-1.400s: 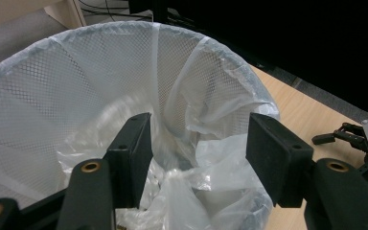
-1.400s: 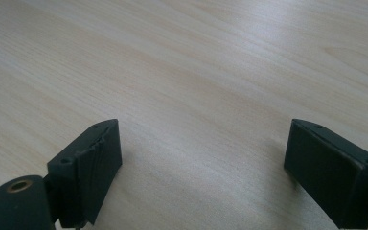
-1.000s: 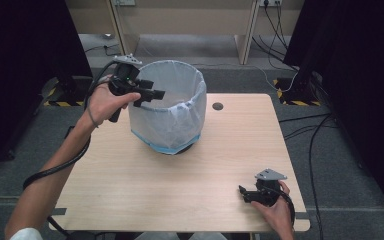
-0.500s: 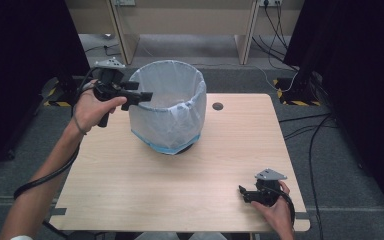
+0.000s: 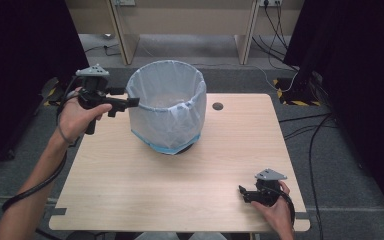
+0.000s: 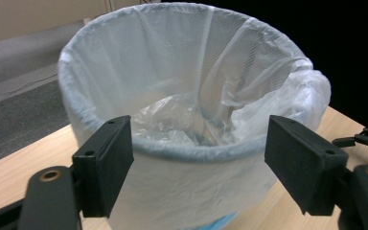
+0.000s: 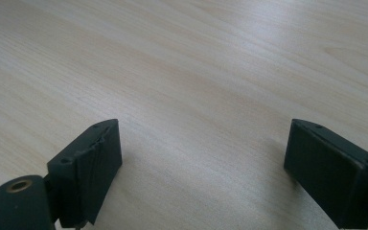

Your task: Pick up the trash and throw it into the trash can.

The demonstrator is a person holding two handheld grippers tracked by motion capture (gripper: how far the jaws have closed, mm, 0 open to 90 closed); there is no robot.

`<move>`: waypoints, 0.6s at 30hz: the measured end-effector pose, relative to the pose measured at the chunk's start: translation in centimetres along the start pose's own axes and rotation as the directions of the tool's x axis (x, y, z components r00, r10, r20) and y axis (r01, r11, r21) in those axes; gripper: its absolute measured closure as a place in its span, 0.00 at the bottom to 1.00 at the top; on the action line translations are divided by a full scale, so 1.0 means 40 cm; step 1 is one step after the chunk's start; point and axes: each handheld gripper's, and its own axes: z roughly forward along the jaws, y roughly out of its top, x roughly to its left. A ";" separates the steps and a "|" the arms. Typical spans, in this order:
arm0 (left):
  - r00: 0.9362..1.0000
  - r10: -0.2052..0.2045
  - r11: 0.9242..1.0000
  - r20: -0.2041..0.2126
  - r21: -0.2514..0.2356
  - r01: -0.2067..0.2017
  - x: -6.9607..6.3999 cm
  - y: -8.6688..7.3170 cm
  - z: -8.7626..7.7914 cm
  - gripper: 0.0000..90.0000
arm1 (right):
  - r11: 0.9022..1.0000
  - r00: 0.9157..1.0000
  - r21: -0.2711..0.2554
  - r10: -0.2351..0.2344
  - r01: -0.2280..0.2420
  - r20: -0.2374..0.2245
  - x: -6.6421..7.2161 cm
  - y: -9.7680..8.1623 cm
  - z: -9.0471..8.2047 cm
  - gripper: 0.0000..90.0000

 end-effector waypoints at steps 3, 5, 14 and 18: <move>1.000 -0.015 1.000 -0.017 -0.010 0.015 0.009 -0.012 -0.011 0.22 | 1.000 1.000 0.000 0.001 -0.001 0.000 0.000 0.000 0.000 0.14; 1.000 -0.024 1.000 -0.018 -0.019 0.023 0.016 -0.022 -0.018 0.22 | 1.000 1.000 0.000 0.001 -0.001 0.000 0.000 0.000 0.000 0.14; 0.998 -0.050 0.998 -0.034 -0.032 0.049 0.035 -0.080 -0.033 0.22 | 1.000 1.000 0.000 0.000 0.000 0.000 0.000 0.000 0.000 0.14; 0.997 -0.056 0.998 -0.046 -0.043 0.054 0.037 -0.110 -0.033 0.22 | 1.000 1.000 0.000 0.000 0.000 0.000 0.000 0.000 0.000 0.14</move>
